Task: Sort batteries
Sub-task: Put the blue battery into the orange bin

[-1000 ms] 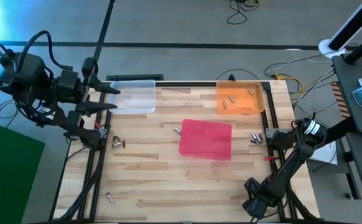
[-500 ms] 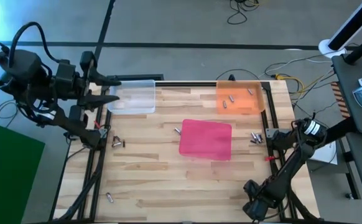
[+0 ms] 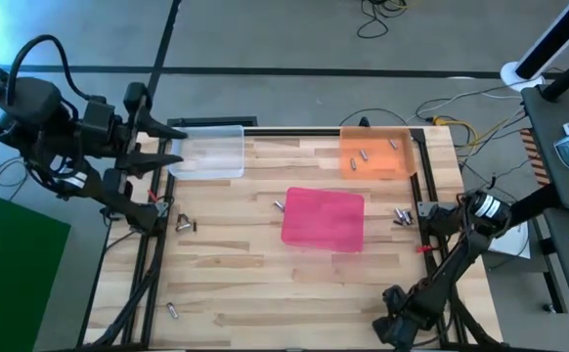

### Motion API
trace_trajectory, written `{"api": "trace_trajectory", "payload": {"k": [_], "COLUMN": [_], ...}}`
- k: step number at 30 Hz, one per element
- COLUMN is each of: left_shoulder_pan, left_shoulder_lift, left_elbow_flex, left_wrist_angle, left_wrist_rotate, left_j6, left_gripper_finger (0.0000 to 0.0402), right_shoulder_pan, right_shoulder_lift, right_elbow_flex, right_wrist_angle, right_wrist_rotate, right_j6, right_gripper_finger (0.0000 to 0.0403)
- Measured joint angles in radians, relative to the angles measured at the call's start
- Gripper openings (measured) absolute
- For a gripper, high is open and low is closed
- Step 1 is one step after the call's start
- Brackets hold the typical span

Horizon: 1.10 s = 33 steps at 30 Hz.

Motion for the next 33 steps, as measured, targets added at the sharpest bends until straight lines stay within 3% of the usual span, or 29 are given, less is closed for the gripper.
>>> {"api": "trace_trajectory", "payload": {"k": [13, 25, 33], "left_shoulder_pan": [0.000, 0.000, 0.000], "left_shoulder_lift": [-0.023, -0.007, 0.002], "left_elbow_flex": [0.001, 0.000, 0.000], "left_wrist_angle": [0.000, 0.003, -0.009], "left_wrist_rotate": [0.000, 0.000, 0.013], "left_j6": [-0.001, 0.003, -0.001], "left_gripper_finger": [0.0158, 0.0158, 0.0158], "right_shoulder_pan": [0.000, -0.007, -0.028], "right_shoulder_lift": [0.004, 0.001, 0.002], "right_elbow_flex": [0.003, -0.031, -0.043], "right_wrist_angle": [-0.069, -0.102, -0.083], "right_wrist_rotate": [0.008, -0.009, 0.000], "right_j6": [0.132, 0.148, 0.149], "right_gripper_finger": [0.0157, 0.0197, 0.0135]}}
